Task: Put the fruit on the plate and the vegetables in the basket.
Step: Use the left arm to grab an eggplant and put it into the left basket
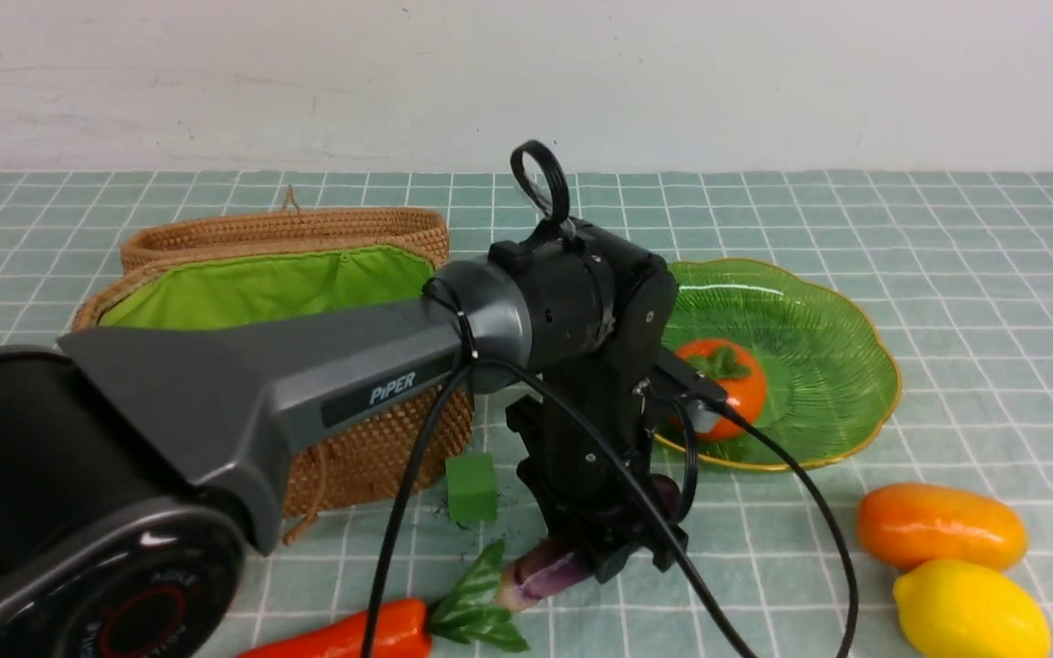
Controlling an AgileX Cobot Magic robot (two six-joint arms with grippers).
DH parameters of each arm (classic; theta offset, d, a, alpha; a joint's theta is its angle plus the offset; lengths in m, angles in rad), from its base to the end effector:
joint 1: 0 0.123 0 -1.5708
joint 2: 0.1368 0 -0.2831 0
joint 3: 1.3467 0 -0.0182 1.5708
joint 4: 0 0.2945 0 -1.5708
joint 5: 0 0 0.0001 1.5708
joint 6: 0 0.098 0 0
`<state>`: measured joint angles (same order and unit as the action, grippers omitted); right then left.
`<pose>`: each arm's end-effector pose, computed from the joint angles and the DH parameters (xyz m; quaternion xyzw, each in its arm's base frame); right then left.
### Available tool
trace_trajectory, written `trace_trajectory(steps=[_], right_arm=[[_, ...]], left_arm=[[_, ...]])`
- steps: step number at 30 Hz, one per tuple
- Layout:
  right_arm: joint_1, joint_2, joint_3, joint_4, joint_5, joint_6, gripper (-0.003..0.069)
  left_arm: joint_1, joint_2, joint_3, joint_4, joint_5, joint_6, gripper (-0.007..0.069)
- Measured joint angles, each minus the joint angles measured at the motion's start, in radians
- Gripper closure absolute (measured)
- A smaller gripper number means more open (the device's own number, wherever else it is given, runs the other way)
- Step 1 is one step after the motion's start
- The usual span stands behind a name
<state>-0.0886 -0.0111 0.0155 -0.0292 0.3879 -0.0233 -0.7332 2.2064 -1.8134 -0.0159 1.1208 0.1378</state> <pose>0.1041 -0.0103 0.1715 0.0187 0.8061 -0.0455 0.5898 0.3690 -0.3343 0.1575 0.4181 0.9055 -0.0282 0.0667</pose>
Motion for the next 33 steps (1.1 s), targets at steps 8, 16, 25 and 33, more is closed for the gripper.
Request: trace_trajectory(steps=[8, 16, 25, 33], right_arm=[[0.0, 0.0, 0.0, 0.0, 0.0, 0.0, 0.0417], [0.0, 0.0, 0.0, 0.0, 0.0, 0.0, 0.0417], [0.0, 0.0, 0.0, 0.0, 0.0, 0.0, 0.0417], [0.0, 0.0, 0.0, 0.0, 0.0, 0.0, 0.0417]], left_arm=[[0.0, -0.167, -0.025, 0.075, 0.093, 0.017, 0.0274], [0.077, -0.458, -0.068, 0.285, 0.113, 0.019, 0.0274], [0.318, -0.457, 0.004, 0.389, 0.067, 0.095, 0.0274], [0.394, -0.444, 0.248, 0.391, -0.125, 0.067, 0.0141]])
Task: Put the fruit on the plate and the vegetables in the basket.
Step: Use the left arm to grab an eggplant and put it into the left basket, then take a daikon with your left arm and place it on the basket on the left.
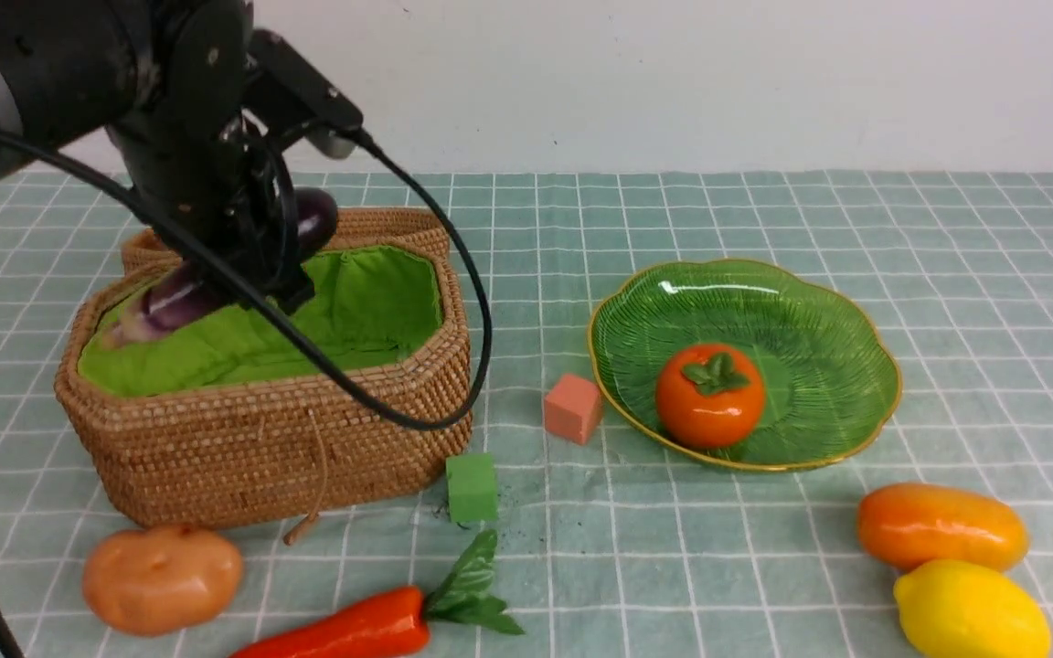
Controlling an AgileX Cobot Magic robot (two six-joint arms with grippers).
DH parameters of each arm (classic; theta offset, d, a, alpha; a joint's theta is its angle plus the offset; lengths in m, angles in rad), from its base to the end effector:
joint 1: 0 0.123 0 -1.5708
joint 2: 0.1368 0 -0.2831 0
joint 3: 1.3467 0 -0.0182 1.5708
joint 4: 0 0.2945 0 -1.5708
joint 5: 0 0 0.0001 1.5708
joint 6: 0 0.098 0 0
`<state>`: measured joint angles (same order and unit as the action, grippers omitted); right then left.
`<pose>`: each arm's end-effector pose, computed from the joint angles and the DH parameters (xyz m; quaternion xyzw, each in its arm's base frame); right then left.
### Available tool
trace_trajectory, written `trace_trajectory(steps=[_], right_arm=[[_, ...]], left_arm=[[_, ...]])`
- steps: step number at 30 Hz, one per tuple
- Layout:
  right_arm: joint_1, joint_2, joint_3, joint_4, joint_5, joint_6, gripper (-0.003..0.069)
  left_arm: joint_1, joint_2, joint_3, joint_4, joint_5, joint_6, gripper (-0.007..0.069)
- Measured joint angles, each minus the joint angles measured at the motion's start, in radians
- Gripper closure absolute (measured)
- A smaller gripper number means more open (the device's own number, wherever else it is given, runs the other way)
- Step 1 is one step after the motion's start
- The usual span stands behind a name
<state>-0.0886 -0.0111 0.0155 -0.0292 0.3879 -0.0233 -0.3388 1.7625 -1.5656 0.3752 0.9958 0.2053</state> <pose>0.1041 -0.0103 0.1715 0.0187 0.8061 -0.0455 0.5898 0.4161 -0.1147 0.2949 0.3172 0.9040 0.1602 0.2378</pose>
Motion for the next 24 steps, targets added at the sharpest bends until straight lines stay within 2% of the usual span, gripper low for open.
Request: trace_trajectory(steps=[3, 6, 10, 12, 14, 16, 17, 18, 19, 20, 22, 24], right_arm=[[0.0, 0.0, 0.0, 0.0, 0.0, 0.0, 0.0417], [0.0, 0.0, 0.0, 0.0, 0.0, 0.0, 0.0417], [0.0, 0.0, 0.0, 0.0, 0.0, 0.0, 0.0417], [0.0, 0.0, 0.0, 0.0, 0.0, 0.0, 0.0417], [0.0, 0.0, 0.0, 0.0, 0.0, 0.0, 0.0417], [0.0, 0.0, 0.0, 0.0, 0.0, 0.0, 0.0417], [0.0, 0.0, 0.0, 0.0, 0.0, 0.0, 0.0417], [0.0, 0.0, 0.0, 0.0, 0.0, 0.0, 0.0417], [0.0, 0.0, 0.0, 0.0, 0.0, 0.0, 0.0417], [0.0, 0.0, 0.0, 0.0, 0.0, 0.0, 0.0417], [0.0, 0.0, 0.0, 0.0, 0.0, 0.0, 0.0417], [0.0, 0.0, 0.0, 0.0, 0.0, 0.0, 0.0417]], left_arm=[[0.002, 0.0, 0.046, 0.029, -0.031, -0.049, -0.0013], [0.002, -0.003, 0.052, 0.036, -0.035, -0.069, -0.0044], [-0.004, -0.051, 0.055, -0.001, -0.012, -0.075, -0.0043], [-0.019, -0.093, 0.058, -0.063, 0.006, -0.064, -0.0038], [-0.053, -0.156, 0.062, -0.179, 0.017, -0.011, -0.0031], [-0.126, -0.217, 0.078, -0.336, 0.02, 0.071, -0.0017], [-0.133, -0.226, 0.082, -0.35, 0.02, 0.086, -0.0017], [-0.163, -0.24, 0.091, -0.418, 0.023, 0.114, -0.0011], [-0.232, -0.253, 0.114, -0.513, 0.031, 0.16, 0.0005], [-0.24, -0.254, 0.117, -0.524, 0.031, 0.16, 0.0007], [-0.319, -0.245, 0.164, -0.604, 0.036, 0.178, 0.0028], [-0.395, -0.21, 0.209, -0.617, 0.033, 0.176, 0.0043]])
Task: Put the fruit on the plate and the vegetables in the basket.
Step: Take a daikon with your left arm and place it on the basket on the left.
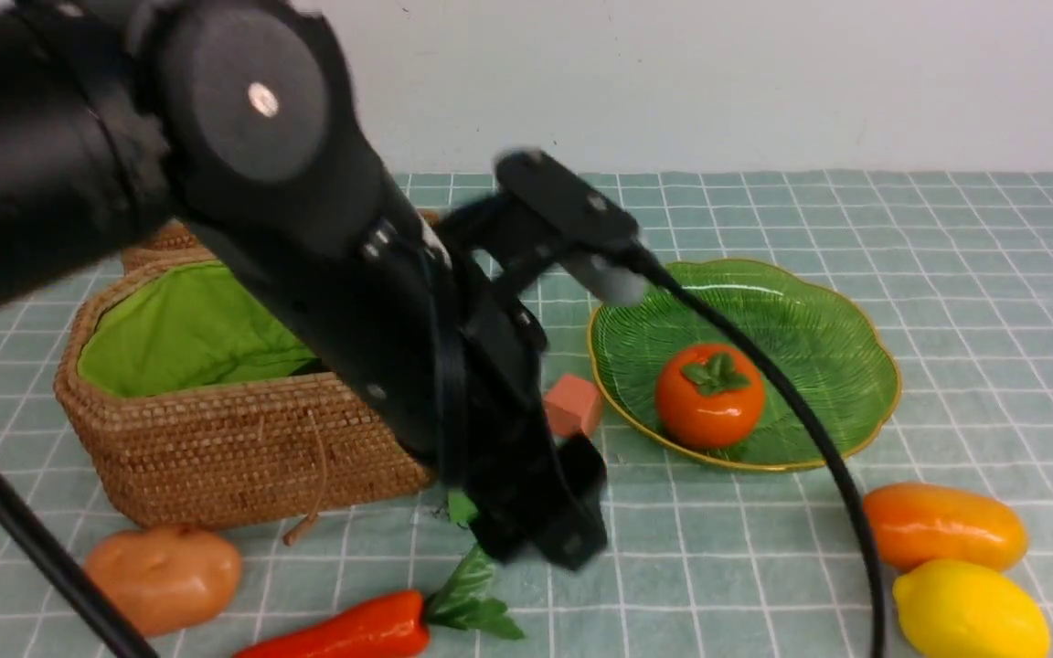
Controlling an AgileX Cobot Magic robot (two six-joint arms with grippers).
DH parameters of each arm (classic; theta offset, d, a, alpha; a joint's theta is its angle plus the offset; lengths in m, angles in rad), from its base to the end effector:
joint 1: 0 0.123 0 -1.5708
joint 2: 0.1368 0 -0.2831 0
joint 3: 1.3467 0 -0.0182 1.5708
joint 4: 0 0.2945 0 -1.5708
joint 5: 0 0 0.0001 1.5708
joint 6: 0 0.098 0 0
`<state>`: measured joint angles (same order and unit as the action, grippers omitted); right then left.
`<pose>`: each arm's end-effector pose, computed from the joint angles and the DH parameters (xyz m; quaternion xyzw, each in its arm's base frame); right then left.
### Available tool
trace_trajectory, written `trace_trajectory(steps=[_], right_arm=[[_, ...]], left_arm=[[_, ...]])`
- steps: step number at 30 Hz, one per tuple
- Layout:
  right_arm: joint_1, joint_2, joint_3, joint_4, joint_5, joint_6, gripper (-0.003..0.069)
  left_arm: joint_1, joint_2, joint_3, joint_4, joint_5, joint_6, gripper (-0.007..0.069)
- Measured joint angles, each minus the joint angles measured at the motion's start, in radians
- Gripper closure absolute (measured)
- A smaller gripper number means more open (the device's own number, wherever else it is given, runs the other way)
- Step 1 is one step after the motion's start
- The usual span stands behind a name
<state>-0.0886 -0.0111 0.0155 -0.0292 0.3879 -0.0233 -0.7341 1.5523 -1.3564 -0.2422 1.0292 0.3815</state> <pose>0.1041 -0.0103 0.1715 0.0187 0.8061 -0.0455 0.5898 0.2608 -0.2625 0.3037 0.4804 0.8430 -0.1501 0.1899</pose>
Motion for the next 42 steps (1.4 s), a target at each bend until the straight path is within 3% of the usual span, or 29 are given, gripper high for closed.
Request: trace_trajectory(steps=[5, 11, 20, 27, 32, 37, 41, 42], right_arm=[[0.0, 0.0, 0.0, 0.0, 0.0, 0.0, 0.0417], [0.0, 0.0, 0.0, 0.0, 0.0, 0.0, 0.0417], [0.0, 0.0, 0.0, 0.0, 0.0, 0.0, 0.0417], [0.0, 0.0, 0.0, 0.0, 0.0, 0.0, 0.0417], [0.0, 0.0, 0.0, 0.0, 0.0, 0.0, 0.0417], [0.0, 0.0, 0.0, 0.0, 0.0, 0.0, 0.0417], [0.0, 0.0, 0.0, 0.0, 0.0, 0.0, 0.0417], [0.0, 0.0, 0.0, 0.0, 0.0, 0.0, 0.0417]], left_arm=[[-0.126, 0.126, 0.049, 0.09, -0.049, -0.073, 0.0048], [-0.184, 0.27, 0.051, 0.194, -0.107, -0.153, 0.0048], [-0.188, 0.399, 0.051, 0.242, -0.093, -0.162, 0.0099], [-0.188, 0.377, 0.002, 0.34, 0.019, -0.162, 0.0106], [-0.188, 0.26, -0.101, 0.535, 0.112, -0.193, 0.0106], [-0.114, 0.131, -0.151, 0.807, 0.107, -0.266, 0.0106], [0.027, 0.075, -0.154, 0.891, 0.036, -0.285, 0.0106], [0.134, 0.068, -0.156, 0.905, -0.03, -0.314, 0.0106]])
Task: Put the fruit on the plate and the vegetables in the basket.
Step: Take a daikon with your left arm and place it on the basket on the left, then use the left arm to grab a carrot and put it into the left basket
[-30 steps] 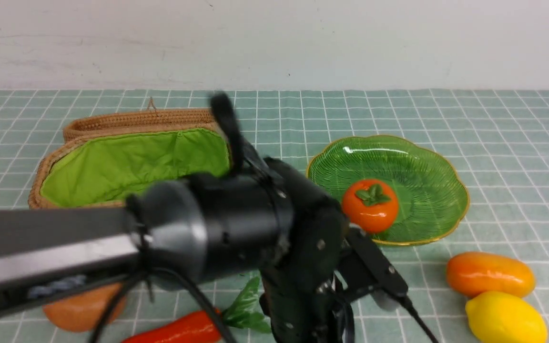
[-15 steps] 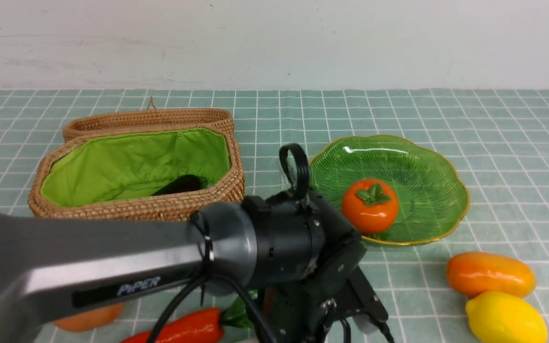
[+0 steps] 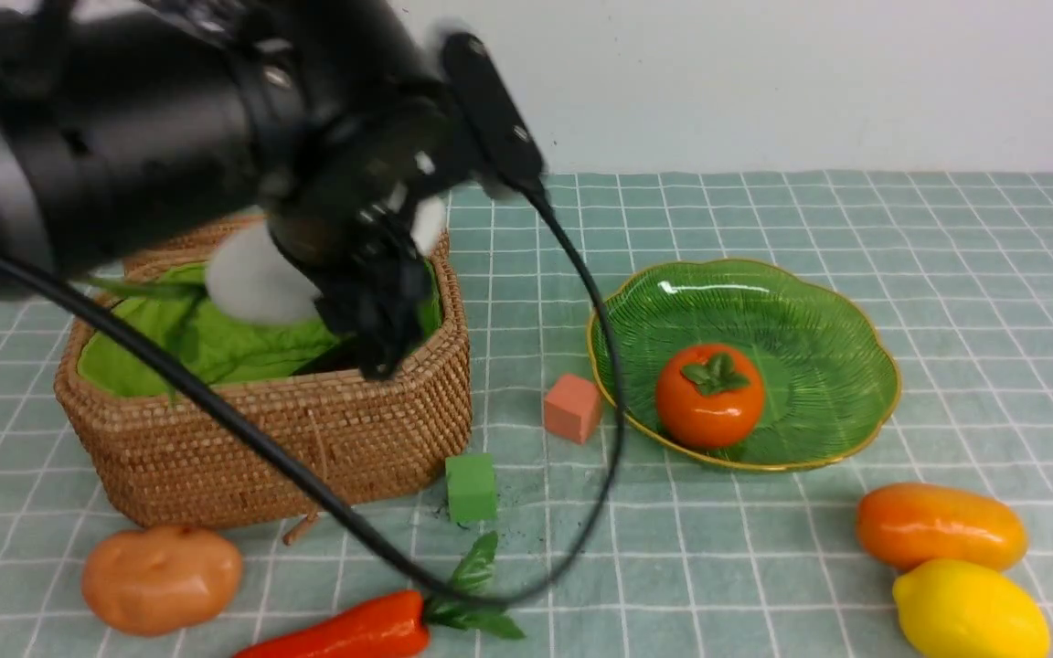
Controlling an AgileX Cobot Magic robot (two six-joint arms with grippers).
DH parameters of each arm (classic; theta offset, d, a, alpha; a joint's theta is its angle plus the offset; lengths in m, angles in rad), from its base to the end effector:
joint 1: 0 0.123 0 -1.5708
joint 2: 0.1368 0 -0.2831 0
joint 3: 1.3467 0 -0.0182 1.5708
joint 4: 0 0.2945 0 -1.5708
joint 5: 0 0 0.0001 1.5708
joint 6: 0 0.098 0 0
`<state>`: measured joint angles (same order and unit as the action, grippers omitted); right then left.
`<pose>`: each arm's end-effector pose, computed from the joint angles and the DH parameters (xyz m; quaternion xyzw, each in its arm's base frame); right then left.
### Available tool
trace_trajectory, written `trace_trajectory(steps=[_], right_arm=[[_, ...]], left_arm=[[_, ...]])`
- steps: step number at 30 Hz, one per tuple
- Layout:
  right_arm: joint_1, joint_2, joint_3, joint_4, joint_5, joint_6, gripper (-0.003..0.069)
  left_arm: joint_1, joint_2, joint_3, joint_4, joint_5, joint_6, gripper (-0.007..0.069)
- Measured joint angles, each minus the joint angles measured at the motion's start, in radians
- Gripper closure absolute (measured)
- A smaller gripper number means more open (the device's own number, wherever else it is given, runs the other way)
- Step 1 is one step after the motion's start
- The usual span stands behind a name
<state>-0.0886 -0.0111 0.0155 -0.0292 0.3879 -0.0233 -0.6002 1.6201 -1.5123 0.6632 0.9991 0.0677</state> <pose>0.1041 -0.0103 0.1715 0.0187 0.8061 -0.0455 0.5898 0.3578 -0.1833 0.3473 0.3880 0.8284 0.2327 0.3302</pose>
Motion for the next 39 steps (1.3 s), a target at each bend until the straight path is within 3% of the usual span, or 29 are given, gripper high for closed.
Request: trace_trajectory(steps=[2, 3, 6, 11, 15, 22, 26, 27, 30, 31, 32, 35, 39], right_arm=[[0.0, 0.0, 0.0, 0.0, 0.0, 0.0, 0.0417], [0.0, 0.0, 0.0, 0.0, 0.0, 0.0, 0.0417], [0.0, 0.0, 0.0, 0.0, 0.0, 0.0, 0.0417], [0.0, 0.0, 0.0, 0.0, 0.0, 0.0, 0.0417], [0.0, 0.0, 0.0, 0.0, 0.0, 0.0, 0.0417], [0.0, 0.0, 0.0, 0.0, 0.0, 0.0, 0.0417], [0.0, 0.0, 0.0, 0.0, 0.0, 0.0, 0.0417], [0.0, 0.0, 0.0, 0.0, 0.0, 0.0, 0.0417], [0.0, 0.0, 0.0, 0.0, 0.0, 0.0, 0.0417], [0.0, 0.0, 0.0, 0.0, 0.0, 0.0, 0.0417], [0.0, 0.0, 0.0, 0.0, 0.0, 0.0, 0.0417], [0.0, 0.0, 0.0, 0.0, 0.0, 0.0, 0.0417], [0.0, 0.0, 0.0, 0.0, 0.0, 0.0, 0.0417]], left_arm=[[0.051, 0.003, 0.0, 0.007, -0.049, -0.024, 0.0106], [0.126, 0.017, 0.0, 0.01, -0.102, -0.056, 0.0106], [0.19, 0.051, 0.0, 0.013, -0.166, -0.102, 0.0106], [0.205, 0.101, 0.005, 0.005, -0.214, -0.15, 0.0088], [0.205, 0.111, 0.024, -0.04, -0.239, -0.18, -0.0035], [0.205, 0.094, 0.027, -0.157, -0.185, -0.168, -0.0045], [0.205, 0.023, 0.031, -0.432, -0.067, 0.001, -0.0023], [0.205, 0.019, 0.032, -0.447, -0.057, 0.029, -0.0022], [0.197, -0.057, 0.098, -0.704, 0.013, 0.348, 0.0004], [0.185, -0.08, 0.14, -0.796, 0.043, 0.514, 0.002], [0.184, -0.085, 0.153, -0.814, 0.047, 0.534, 0.0022], [0.157, -0.1, 0.278, -0.894, 0.059, 0.751, 0.0054], [0.15, -0.07, 0.414, -0.901, -0.039, 0.8, 0.0072]])
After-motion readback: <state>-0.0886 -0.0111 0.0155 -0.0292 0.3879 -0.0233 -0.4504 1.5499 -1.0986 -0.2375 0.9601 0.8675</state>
